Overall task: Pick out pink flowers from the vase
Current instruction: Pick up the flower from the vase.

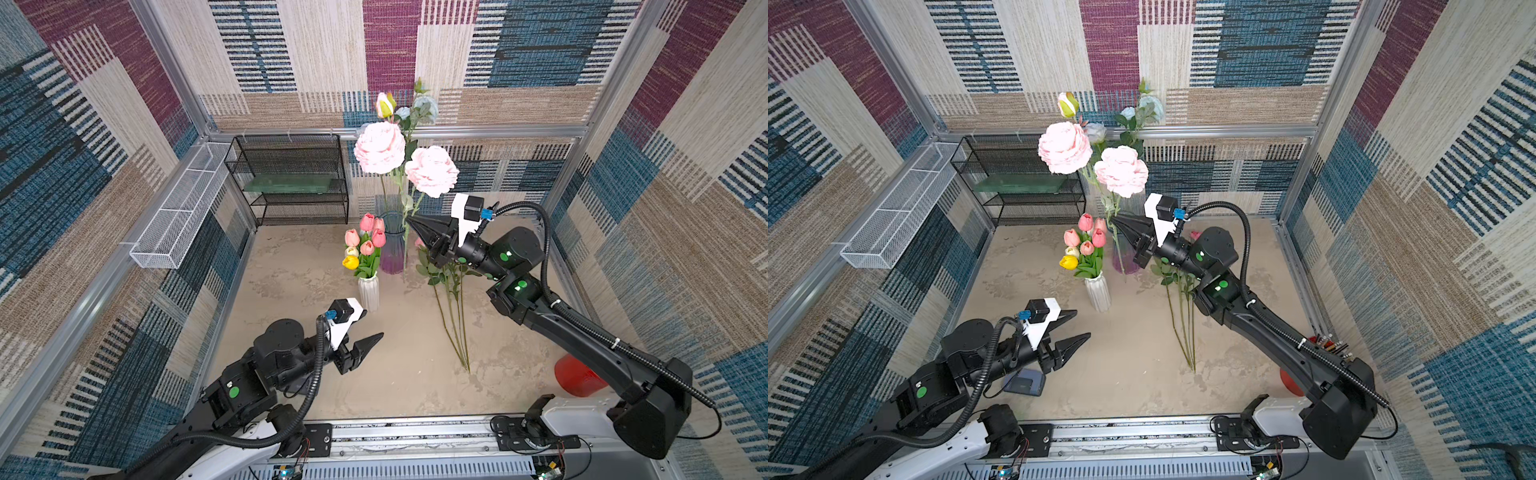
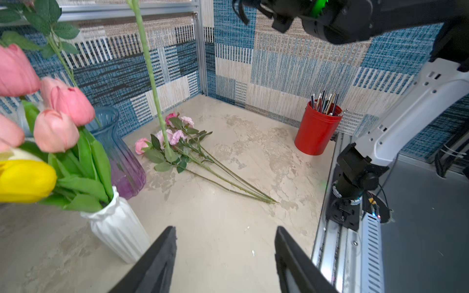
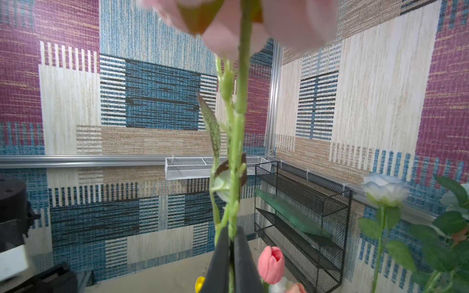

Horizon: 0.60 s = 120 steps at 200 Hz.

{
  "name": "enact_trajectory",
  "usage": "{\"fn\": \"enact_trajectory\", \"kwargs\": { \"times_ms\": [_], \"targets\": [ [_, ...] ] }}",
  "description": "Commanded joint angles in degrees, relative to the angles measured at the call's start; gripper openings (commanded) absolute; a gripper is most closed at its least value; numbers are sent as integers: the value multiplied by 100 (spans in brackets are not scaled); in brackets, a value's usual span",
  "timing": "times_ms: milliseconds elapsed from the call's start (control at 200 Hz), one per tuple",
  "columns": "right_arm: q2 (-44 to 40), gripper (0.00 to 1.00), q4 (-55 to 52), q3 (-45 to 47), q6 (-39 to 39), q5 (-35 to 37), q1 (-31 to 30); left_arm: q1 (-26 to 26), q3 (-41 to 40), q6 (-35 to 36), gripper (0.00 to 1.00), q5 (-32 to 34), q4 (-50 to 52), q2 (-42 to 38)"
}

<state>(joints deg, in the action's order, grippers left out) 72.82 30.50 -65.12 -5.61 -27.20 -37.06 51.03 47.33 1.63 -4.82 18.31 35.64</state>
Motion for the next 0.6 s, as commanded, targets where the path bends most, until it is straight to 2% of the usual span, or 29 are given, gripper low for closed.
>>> {"fn": "enact_trajectory", "kwargs": {
  "times_ms": [0, 175, 431, 596],
  "targets": [
    [-331, 0, 581, 445, -673, 249, -45, -7, -1, 205, 66, 13, -1406, 350],
    [-807, 0, 768, 1033, -1029, 166, -151, -32, 164, 117, 68, -262, -2087, 1043],
    [-1420, 0, 853, 1500, -1313, 67, -150, -291, 382, -19, 66, -1374, -2741, 1840],
    [-1719, 0, 867, 1622, -1480, -76, -149, -515, 417, -99, 63, -2347, -3006, 2091]
  ]
}}
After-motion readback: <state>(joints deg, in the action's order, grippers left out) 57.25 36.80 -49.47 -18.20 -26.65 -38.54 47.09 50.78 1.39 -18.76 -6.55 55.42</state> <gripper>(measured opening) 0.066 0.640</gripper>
